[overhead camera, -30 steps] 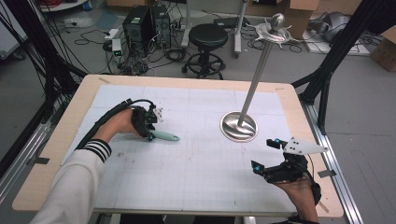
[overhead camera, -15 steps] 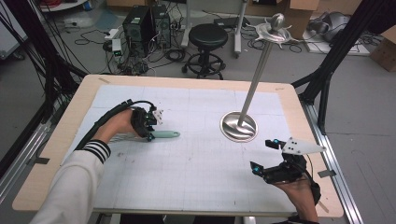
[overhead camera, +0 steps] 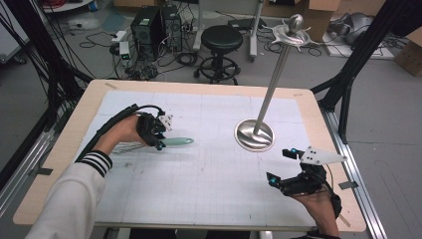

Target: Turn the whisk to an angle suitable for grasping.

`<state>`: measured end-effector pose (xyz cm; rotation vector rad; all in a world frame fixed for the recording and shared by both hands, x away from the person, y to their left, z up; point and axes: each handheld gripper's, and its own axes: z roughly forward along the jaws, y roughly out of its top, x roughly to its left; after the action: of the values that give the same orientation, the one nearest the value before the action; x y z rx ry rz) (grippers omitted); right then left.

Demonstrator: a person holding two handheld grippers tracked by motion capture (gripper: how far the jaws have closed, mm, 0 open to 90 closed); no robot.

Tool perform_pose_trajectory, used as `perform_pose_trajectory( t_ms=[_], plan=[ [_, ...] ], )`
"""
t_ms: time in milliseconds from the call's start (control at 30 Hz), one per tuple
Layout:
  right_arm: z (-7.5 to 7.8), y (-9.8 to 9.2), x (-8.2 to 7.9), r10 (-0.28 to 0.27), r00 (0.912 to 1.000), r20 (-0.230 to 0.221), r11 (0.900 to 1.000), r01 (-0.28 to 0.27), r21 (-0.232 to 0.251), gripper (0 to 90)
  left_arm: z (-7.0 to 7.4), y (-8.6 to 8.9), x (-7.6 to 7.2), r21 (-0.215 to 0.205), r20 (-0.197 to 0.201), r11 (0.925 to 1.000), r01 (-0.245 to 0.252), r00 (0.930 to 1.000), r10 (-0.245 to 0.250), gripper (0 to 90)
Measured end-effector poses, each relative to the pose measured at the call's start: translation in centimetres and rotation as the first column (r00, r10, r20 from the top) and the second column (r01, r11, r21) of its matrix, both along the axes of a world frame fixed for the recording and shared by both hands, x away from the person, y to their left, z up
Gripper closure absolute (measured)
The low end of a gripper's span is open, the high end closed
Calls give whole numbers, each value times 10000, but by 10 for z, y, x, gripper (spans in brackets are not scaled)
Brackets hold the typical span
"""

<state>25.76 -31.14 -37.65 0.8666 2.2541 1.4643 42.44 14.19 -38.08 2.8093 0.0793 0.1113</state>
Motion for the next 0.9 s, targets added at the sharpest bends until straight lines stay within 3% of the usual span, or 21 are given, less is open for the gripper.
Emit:
perform_pose_trajectory(
  t_ms=[267,400,500,633,800,900],
  plan=[
    [1,-1,0,47,10000,22,10000,-47,2,5,28,4,-19,-685,275,9974,213,9994,-194,695],
    [1,0,0,68,10000,64,10000,-68,-23,5,41,7,-29,-1045,485,9945,47,9988,4,695],
    [2,0,0,59,10000,30,10000,-59,23,5,49,9,-34,-1247,356,9922,-3,9994,48,695],
    [3,1,1,110,9999,63,9999,-110,-21,6,58,11,-43,-1729,208,9849,6,9998,30,695],
    [4,2,0,185,9998,50,9998,-185,-8,5,70,9,-59,-2318,795,9725,218,9968,-34,695],
    [5,2,-1,194,9998,40,9998,-194,0,5,74,8,-67,-2763,719,9607,254,9974,-57,695]
  ],
)
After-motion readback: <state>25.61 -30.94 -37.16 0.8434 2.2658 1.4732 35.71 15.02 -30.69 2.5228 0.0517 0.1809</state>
